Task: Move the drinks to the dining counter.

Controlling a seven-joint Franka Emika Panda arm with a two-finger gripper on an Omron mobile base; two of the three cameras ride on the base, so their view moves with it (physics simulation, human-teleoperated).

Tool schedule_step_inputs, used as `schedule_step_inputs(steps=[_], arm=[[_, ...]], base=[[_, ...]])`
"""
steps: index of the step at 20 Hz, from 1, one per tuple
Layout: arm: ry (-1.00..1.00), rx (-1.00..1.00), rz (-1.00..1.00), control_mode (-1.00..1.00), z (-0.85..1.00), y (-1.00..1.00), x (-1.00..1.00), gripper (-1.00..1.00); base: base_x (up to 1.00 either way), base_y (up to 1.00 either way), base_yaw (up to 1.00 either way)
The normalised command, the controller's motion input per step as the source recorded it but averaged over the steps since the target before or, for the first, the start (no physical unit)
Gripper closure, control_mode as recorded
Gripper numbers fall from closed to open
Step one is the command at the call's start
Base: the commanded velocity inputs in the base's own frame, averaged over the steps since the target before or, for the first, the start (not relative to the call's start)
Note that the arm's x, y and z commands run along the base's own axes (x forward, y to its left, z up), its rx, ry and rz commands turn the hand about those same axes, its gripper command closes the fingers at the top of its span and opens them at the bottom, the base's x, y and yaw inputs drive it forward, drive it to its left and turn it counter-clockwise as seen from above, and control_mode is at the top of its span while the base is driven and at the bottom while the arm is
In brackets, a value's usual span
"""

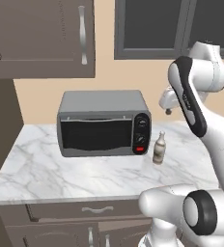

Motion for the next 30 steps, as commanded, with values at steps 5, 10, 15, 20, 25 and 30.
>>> schedule_step_inputs(steps=[5,10,15,20,25,30], arm=[[0.01,-0.05,0.07,-1.00,-0.11,0.00,0.10,-1.00],[0.00,-0.09,0.08,-1.00,-0.21,-0.05,0.03,-1.00],[-0.08,-0.11,0.08,-1.00,-0.31,-0.02,0.01,-1.00],[-0.01,-0.02,0.07,-1.00,-0.15,-0.03,0.03,-1.00],[0.00,0.00,0.09,-1.00,-0.14,-0.06,0.12,-1.00],[0.00,0.00,0.04,-1.00,-0.12,-0.01,0.12,-1.00]], base=[[0.00,0.00,0.00],[0.00,0.00,0.00],[0.00,0.00,0.00],[0.00,0.00,0.00],[0.00,0.00,0.00],[0.00,0.00,0.00]])
